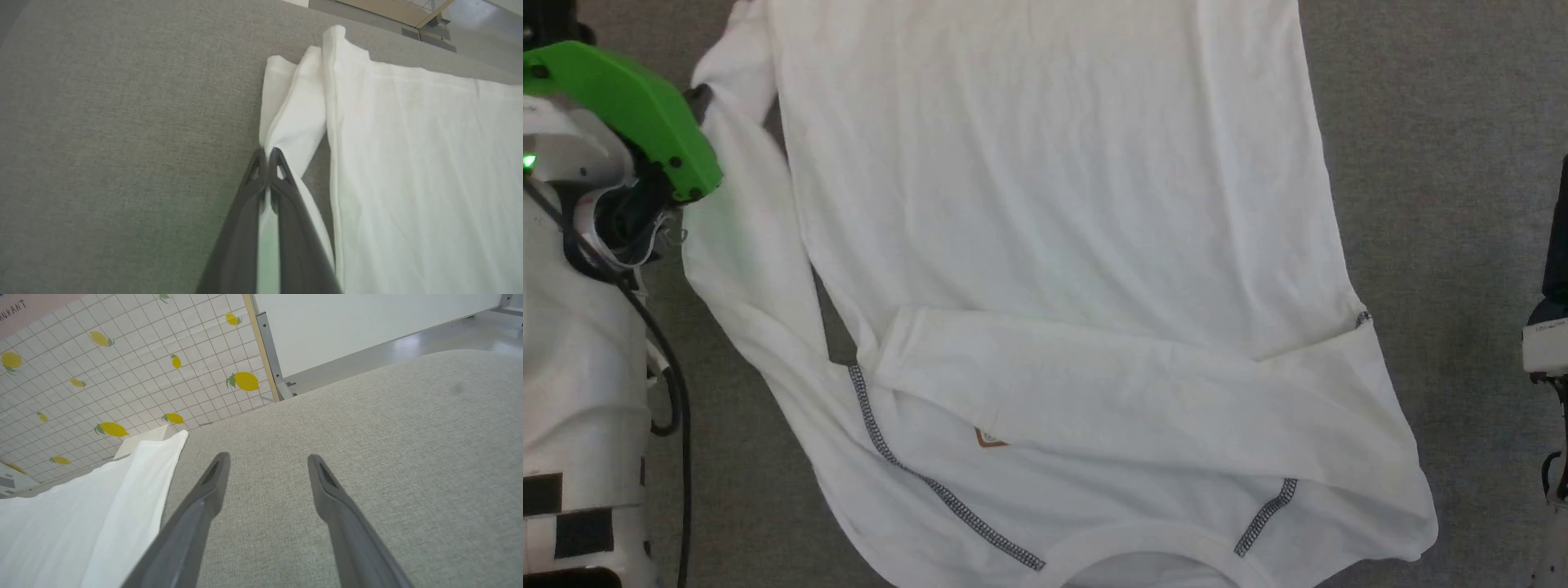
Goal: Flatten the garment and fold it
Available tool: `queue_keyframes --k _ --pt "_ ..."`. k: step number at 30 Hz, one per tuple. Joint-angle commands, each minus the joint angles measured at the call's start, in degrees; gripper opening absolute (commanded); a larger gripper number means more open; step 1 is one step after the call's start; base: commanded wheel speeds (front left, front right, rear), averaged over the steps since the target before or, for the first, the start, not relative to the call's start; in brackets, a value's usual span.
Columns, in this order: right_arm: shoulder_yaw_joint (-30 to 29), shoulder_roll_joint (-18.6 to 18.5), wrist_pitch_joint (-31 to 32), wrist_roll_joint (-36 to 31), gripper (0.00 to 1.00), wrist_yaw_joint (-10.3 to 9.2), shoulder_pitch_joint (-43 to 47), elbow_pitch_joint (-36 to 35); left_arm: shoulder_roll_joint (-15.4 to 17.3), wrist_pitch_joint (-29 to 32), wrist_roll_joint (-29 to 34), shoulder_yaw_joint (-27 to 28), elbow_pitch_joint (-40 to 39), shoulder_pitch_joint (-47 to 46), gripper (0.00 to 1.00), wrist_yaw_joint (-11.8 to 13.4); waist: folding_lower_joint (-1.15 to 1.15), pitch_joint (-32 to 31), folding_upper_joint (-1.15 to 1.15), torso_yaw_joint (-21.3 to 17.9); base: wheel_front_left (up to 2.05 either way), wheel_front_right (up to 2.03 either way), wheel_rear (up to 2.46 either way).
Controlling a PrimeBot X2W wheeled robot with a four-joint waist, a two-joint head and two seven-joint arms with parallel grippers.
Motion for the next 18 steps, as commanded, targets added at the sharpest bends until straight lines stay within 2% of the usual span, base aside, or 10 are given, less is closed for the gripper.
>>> queue_keyframes --k 1,10,18 --pt "0.06 0.03 -0.50 -0.09 1.00 -0.08 0.09 0.32 0.51 -1.46 -0.50 1.12 0.04 1.39 0.00 0.79 -0.01 -2.30 0.00 1.00 0.00 0.00 0.00" --pt "-0.23 0.03 -0.44 0.23 1.00 -0.08 2.68 2.71 2.72 -7.92 -2.30 8.31 0.69 10.57 0.00 4.34 -0.01 -10.40 0.00 4.75 0.00 0.00 0.00" --pt "0.01 0.03 -0.75 1.01 1.00 -0.08 4.93 4.42 3.94 -12.69 -3.89 12.21 -2.18 18.41 0.00 3.24 -0.01 -16.17 0.00 7.02 0.00 0.00 0.00"
